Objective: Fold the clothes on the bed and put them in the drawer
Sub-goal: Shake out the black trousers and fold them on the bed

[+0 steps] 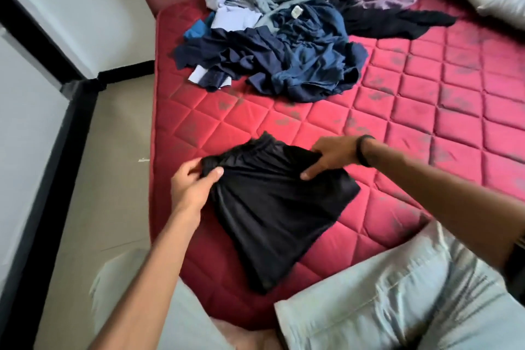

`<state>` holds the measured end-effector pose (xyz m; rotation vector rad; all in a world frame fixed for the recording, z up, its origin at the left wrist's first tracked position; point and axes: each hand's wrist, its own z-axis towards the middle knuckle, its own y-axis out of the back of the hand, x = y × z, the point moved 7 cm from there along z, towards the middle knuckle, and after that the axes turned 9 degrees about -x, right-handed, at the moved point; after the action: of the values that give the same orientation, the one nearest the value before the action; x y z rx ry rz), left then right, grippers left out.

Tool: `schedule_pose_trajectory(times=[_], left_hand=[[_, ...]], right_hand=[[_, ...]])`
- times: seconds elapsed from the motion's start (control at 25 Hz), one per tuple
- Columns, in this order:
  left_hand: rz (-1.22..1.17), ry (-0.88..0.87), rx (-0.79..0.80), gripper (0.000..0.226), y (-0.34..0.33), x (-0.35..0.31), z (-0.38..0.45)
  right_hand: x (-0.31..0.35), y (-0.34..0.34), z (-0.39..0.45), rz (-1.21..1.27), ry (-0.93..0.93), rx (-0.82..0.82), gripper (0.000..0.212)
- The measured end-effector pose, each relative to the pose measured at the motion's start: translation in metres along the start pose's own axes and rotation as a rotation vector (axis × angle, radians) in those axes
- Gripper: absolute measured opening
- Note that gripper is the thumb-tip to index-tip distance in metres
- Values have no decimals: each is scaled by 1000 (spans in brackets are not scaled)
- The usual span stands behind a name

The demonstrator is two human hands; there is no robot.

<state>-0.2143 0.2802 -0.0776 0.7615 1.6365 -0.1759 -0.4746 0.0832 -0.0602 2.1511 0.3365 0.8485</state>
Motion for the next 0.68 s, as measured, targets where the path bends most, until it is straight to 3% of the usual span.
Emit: schedule_pose_trajectory(times=[0.08, 0.24, 0.32, 0.4, 0.56, 0.68], left_hand=[[66, -152, 26, 54, -52, -39, 10], [458, -801, 58, 54, -150, -90, -70], [701, -935, 117, 60, -170, -60, -122], [893, -969, 142, 65, -162, -13, -137], [1018, -962, 139, 65, -123, 7, -103], [946, -706, -21, 71, -70, 5, -85]], right_hand=[[-48, -14, -48, 275, -69, -67, 43], [-85, -47, -105, 1007, -241, -291, 44], [-83, -57, -101, 987, -291, -381, 70], [-80, -61, -86, 809, -266, -467, 90], [-90, -61, -73, 857, -329, -616, 75], [-80, -60, -80, 842, -315, -611, 68]])
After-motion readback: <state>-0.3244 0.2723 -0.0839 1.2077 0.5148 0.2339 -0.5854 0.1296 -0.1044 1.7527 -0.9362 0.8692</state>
